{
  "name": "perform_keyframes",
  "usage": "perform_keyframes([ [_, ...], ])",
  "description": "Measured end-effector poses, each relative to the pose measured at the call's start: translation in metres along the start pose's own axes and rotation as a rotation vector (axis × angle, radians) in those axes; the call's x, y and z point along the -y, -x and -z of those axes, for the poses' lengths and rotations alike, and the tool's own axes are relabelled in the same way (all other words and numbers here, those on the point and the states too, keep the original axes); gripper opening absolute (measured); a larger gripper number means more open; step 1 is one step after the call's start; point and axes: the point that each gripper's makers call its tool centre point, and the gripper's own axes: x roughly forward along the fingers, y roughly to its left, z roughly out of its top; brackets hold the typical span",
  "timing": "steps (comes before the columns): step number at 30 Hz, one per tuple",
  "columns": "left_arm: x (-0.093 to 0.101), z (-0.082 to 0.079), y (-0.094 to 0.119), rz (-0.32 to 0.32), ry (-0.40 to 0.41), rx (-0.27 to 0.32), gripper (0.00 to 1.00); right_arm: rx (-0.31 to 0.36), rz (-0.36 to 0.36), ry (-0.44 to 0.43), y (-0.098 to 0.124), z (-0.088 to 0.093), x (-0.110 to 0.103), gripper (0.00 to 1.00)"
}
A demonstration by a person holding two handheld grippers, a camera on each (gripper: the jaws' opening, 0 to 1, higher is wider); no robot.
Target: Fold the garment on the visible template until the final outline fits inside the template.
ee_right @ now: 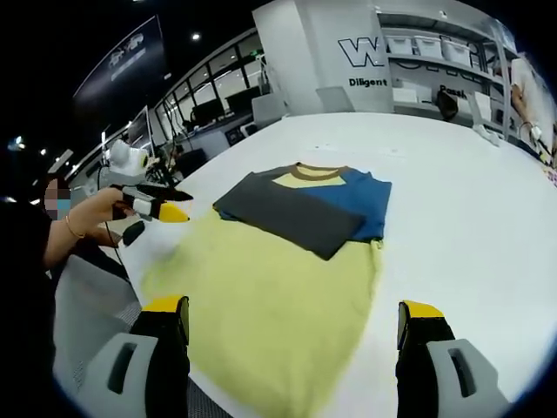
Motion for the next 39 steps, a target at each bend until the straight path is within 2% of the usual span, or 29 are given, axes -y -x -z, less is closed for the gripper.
perform_keyframes([
  [12, 0.012, 0.029, 0.016, 0.004, -0.055, -0.058, 0.96, 0.003, 0.011, 0.04, 0.002, 0.003, -0.006, 0.99],
  [15, 0.014, 0.034, 0.02, 0.009, -0.048, -0.061, 0.96, -0.003, 0.009, 0.041, 0.002, 0.005, -0.008, 0.99],
  [20, 0.021, 0.038, 0.029, 0.006, -0.035, -0.053, 0.98, -0.027, 0.006, 0.049, 0.002, 0.013, -0.011, 0.99],
  [26, 0.028, 0.058, 0.037, 0.017, -0.05, -0.095, 0.97, -0.054, 0.005, 0.048, 0.001, 0.023, -0.016, 0.99],
  [34, 0.038, 0.076, 0.046, 0.023, -0.07, -0.128, 0.96, -0.073, 0.006, 0.055, 0.002, 0.03, -0.021, 0.99],
  [39, 0.039, 0.086, 0.049, 0.024, -0.045, -0.143, 0.94, -0.102, 0.01, 0.049, 0.004, 0.042, -0.024, 0.99],
])
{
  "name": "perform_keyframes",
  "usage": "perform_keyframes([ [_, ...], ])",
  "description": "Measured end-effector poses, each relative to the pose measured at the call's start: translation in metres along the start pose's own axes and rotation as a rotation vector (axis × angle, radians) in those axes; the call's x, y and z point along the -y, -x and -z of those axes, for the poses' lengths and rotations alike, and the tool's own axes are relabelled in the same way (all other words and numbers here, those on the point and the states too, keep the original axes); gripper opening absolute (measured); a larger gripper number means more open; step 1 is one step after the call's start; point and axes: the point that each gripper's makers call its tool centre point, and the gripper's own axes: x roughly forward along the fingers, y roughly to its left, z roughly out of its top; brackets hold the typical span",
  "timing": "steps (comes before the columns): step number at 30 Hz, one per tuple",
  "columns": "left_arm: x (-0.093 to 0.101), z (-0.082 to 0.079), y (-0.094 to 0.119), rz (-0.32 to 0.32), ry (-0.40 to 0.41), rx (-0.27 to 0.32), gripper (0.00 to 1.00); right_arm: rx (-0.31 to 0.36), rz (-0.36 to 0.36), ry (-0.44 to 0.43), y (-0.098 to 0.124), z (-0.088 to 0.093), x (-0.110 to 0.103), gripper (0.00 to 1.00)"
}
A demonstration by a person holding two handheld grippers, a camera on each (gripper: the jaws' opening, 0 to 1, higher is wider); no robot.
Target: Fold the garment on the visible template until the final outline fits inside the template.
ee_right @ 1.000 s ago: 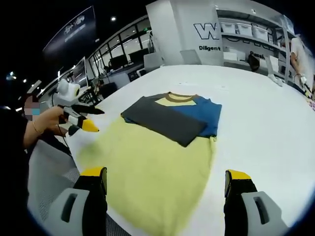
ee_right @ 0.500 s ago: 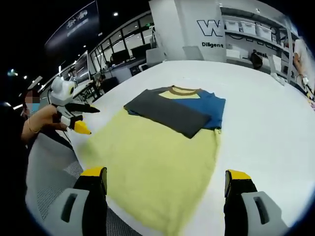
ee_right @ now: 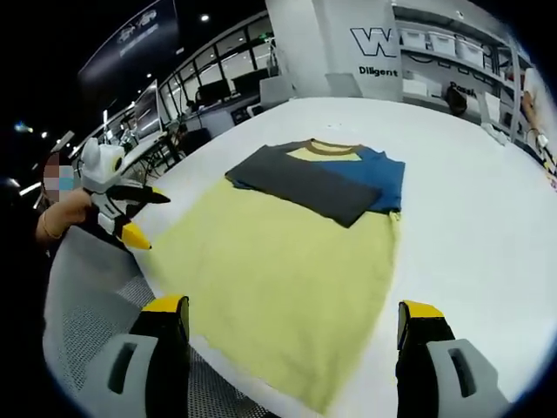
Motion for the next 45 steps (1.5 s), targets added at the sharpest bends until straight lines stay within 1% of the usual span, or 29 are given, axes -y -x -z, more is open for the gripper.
perform_keyframes([
  [5, 0.001, 0.01, 0.003, -0.012, -0.001, -0.028, 0.91, -0.029, 0.009, -0.014, 0.001, 0.013, 0.0, 0.99],
  [8, 0.002, 0.014, 0.005, -0.014, 0.013, -0.041, 0.89, -0.06, 0.022, -0.031, 0.003, 0.023, 0.002, 0.97],
  [11, 0.003, 0.018, 0.007, -0.018, 0.018, -0.041, 0.85, -0.065, 0.02, -0.04, 0.003, 0.027, 0.0, 0.96],
  [15, 0.005, 0.024, 0.008, -0.017, 0.054, -0.058, 0.75, -0.083, 0.028, -0.058, 0.004, 0.035, 0.001, 0.92],
  [16, 0.006, 0.028, 0.009, -0.018, 0.073, -0.074, 0.73, -0.088, 0.034, -0.062, 0.005, 0.037, 0.002, 0.91],
  [19, 0.007, 0.032, 0.009, -0.018, 0.076, -0.094, 0.68, -0.096, 0.043, -0.071, 0.006, 0.041, 0.003, 0.87],
  [21, 0.007, 0.034, 0.009, -0.022, 0.075, -0.099, 0.67, -0.119, 0.06, -0.07, 0.006, 0.047, 0.006, 0.84],
  [23, 0.009, 0.038, 0.009, -0.023, 0.089, -0.119, 0.66, -0.129, 0.069, -0.074, 0.007, 0.051, 0.007, 0.81],
  [27, 0.01, 0.041, 0.01, -0.023, 0.105, -0.125, 0.57, -0.142, 0.076, -0.092, 0.009, 0.056, 0.008, 0.73],
  [30, 0.011, 0.044, 0.009, -0.027, 0.111, -0.133, 0.52, -0.157, 0.096, -0.077, 0.009, 0.06, 0.009, 0.71],
  [31, 0.012, 0.045, 0.009, -0.026, 0.117, -0.138, 0.5, -0.167, 0.1, -0.072, 0.009, 0.062, 0.009, 0.69],
  [35, 0.014, 0.047, 0.008, -0.014, 0.172, -0.124, 0.42, -0.191, 0.117, -0.077, 0.01, 0.066, 0.012, 0.54],
  [36, 0.014, 0.047, 0.007, -0.015, 0.181, -0.12, 0.4, -0.193, 0.125, -0.086, 0.011, 0.066, 0.013, 0.51],
  [37, 0.013, 0.051, 0.006, -0.013, 0.186, -0.139, 0.41, -0.195, 0.13, -0.099, 0.011, 0.067, 0.014, 0.5],
  [38, 0.011, 0.049, 0.006, -0.024, 0.168, -0.128, 0.41, -0.197, 0.132, -0.103, 0.011, 0.067, 0.014, 0.49],
  [40, 0.014, 0.051, 0.007, -0.015, 0.18, -0.143, 0.39, -0.222, 0.149, -0.115, 0.013, 0.071, 0.015, 0.46],
  [43, 0.015, 0.052, 0.008, -0.015, 0.185, -0.148, 0.34, -0.226, 0.155, -0.112, 0.013, 0.072, 0.016, 0.35],
  [44, 0.015, 0.053, 0.008, -0.016, 0.181, -0.151, 0.33, -0.233, 0.165, -0.141, 0.013, 0.075, 0.017, 0.31],
  [45, 0.016, 0.053, 0.008, -0.021, 0.18, -0.152, 0.33, -0.236, 0.167, -0.147, 0.013, 0.075, 0.019, 0.28],
])
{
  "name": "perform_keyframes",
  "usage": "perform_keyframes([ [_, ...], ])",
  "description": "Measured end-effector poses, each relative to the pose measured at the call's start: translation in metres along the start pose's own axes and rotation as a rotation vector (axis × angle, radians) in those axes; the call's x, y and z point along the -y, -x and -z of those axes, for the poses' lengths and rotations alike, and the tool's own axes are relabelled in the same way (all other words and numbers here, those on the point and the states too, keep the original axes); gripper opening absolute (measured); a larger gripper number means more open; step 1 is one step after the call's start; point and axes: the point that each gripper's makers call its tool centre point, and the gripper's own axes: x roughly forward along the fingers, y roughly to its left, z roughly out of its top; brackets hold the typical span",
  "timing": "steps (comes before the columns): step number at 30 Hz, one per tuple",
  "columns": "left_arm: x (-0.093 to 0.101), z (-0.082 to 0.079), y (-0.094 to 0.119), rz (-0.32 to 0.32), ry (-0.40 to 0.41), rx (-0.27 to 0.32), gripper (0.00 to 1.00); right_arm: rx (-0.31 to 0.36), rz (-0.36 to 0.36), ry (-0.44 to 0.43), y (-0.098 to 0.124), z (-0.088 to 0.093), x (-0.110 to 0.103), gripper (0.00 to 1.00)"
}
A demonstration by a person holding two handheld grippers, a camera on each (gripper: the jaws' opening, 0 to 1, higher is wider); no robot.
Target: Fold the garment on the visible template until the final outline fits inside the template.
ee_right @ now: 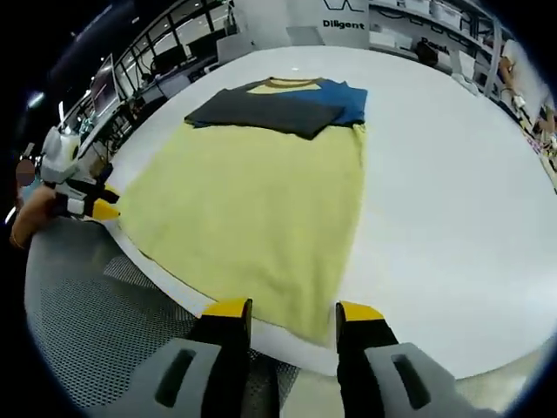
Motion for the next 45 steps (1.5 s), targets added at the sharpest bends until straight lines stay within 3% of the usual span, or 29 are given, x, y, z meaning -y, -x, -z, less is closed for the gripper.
perform_keyframes([
  [8, -0.01, 0.007, 0.002, -0.054, 0.017, -0.035, 0.13, -0.023, 0.035, -0.02, 0.001, 0.005, 0.007, 0.13],
  [13, -0.01, 0.008, 0.001, -0.049, 0.032, -0.037, 0.07, -0.026, 0.044, -0.023, 0.001, 0.006, 0.008, 0.1],
  [17, -0.01, 0.009, 0.0, -0.058, 0.02, -0.052, 0.02, -0.034, 0.045, -0.022, 0.002, 0.006, 0.009, 0.02],
  [20, -0.009, 0.01, 0.0, -0.059, 0.009, -0.057, 0.01, -0.065, 0.05, -0.062, 0.002, 0.011, 0.011, 0.0],
  [25, -0.012, 0.011, 0.003, -0.08, -0.019, -0.071, 0.01, -0.069, 0.055, -0.051, 0.007, 0.01, 0.011, 0.0],
  [37, -0.006, 0.021, 0.005, -0.05, -0.029, -0.132, 0.0, -0.121, 0.064, -0.028, 0.012, 0.017, 0.014, 0.0],
  [41, -0.005, 0.022, 0.008, -0.055, -0.07, -0.163, 0.0, -0.133, 0.05, -0.052, 0.014, 0.02, 0.011, 0.0],
  [45, -0.007, 0.027, 0.008, -0.052, -0.076, -0.187, 0.0, -0.158, 0.038, -0.024, 0.016, 0.024, 0.007, 0.0],
])
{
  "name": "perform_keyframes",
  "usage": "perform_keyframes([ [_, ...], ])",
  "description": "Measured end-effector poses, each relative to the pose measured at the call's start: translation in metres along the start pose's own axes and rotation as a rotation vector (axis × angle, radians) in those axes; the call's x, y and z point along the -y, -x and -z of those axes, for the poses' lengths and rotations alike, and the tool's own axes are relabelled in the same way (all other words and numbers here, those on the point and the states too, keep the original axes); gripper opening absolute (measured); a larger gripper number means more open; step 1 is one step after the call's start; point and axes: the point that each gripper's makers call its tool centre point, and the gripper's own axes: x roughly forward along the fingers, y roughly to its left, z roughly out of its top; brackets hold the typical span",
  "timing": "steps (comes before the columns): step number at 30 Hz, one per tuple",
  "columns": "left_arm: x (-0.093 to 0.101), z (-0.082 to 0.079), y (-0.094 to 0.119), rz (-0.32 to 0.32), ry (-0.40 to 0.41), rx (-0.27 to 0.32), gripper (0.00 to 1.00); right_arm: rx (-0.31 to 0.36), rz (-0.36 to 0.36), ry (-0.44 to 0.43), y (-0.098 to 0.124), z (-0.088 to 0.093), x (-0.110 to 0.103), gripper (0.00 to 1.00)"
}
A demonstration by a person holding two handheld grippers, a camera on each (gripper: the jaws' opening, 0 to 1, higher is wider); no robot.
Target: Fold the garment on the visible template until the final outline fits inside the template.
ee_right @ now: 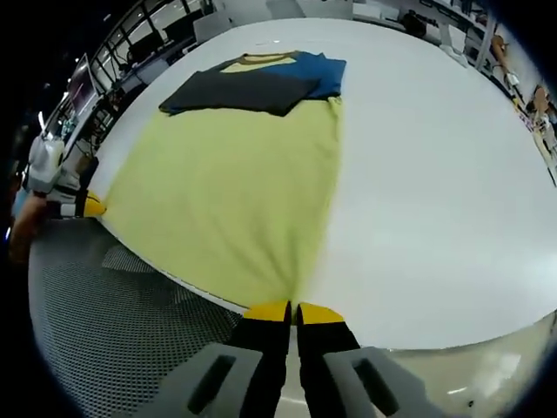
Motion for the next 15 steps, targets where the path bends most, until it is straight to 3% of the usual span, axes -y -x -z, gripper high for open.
perform_keyframes([
  [15, -0.0007, 0.0069, 0.0023, 0.027, 0.03, -0.022, 0.0, -0.03, -0.009, 0.072, 0.0022, 0.0069, -0.0052, 0.0],
])
